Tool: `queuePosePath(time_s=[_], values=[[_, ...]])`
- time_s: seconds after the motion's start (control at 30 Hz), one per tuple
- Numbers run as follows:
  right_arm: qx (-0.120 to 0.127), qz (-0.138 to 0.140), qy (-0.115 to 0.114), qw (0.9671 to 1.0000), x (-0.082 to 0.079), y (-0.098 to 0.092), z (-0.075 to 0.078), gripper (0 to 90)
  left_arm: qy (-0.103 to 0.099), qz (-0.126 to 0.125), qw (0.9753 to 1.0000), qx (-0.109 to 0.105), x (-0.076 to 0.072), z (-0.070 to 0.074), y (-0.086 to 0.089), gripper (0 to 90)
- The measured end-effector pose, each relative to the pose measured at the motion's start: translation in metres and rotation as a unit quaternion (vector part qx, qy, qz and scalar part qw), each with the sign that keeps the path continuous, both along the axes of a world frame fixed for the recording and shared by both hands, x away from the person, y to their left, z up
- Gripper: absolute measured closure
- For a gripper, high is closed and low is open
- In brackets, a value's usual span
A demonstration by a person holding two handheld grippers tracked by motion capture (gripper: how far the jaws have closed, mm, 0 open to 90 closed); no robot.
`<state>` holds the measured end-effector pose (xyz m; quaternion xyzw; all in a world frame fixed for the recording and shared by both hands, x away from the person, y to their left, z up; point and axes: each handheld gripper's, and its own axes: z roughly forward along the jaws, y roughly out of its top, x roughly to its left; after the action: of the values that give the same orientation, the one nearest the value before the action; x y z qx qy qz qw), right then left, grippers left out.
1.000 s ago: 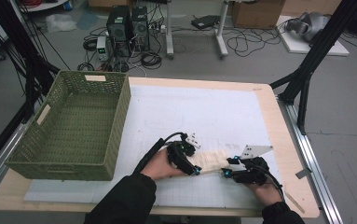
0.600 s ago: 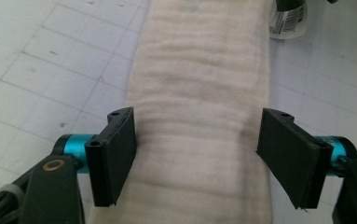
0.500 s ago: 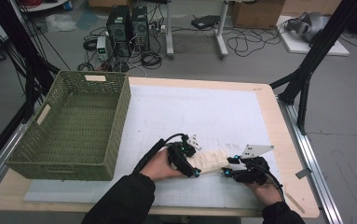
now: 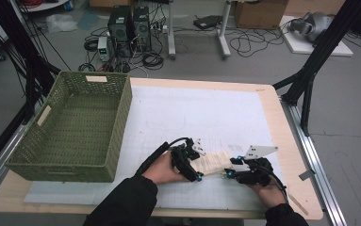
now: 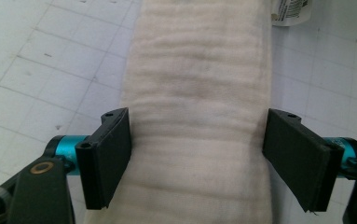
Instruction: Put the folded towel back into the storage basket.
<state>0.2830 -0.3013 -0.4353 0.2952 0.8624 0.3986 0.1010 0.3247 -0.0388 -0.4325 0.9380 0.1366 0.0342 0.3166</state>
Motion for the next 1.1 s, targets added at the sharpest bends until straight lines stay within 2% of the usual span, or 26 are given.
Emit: queuePosePath(time_s=[0.07,0.3,0.43,0.6,0.87,1.1], values=[[0.0,0.0,-0.001,1.0,0.0,0.0,0.0,48.3,-0.013,-0.004,0.9999,0.008,-0.003,-0.001,-0.002,22.9],[0.001,-0.002,-0.004,1.0,0.0,0.0,0.001,47.7,-0.012,0.0,0.9999,0.007,-0.002,0.0,-0.001,23.8],[0.003,-0.005,-0.002,1.0,-0.001,-0.001,0.002,46.9,-0.014,0.009,0.9998,0.006,-0.001,0.0,0.0,28.8],[0.002,-0.006,-0.006,1.0,0.0,-0.001,0.002,45.8,-0.016,0.028,0.9995,0.005,0.003,0.003,0.001,42.7],[0.017,-0.019,-0.008,0.9997,0.0,-0.007,0.005,45.6,-0.014,0.056,0.9983,0.001,0.009,0.004,0.005,64.5],[0.02,-0.022,-0.011,0.9995,-0.001,-0.009,0.006,44.6,-0.011,0.069,0.9975,0.0,0.012,0.005,0.007,74.4]])
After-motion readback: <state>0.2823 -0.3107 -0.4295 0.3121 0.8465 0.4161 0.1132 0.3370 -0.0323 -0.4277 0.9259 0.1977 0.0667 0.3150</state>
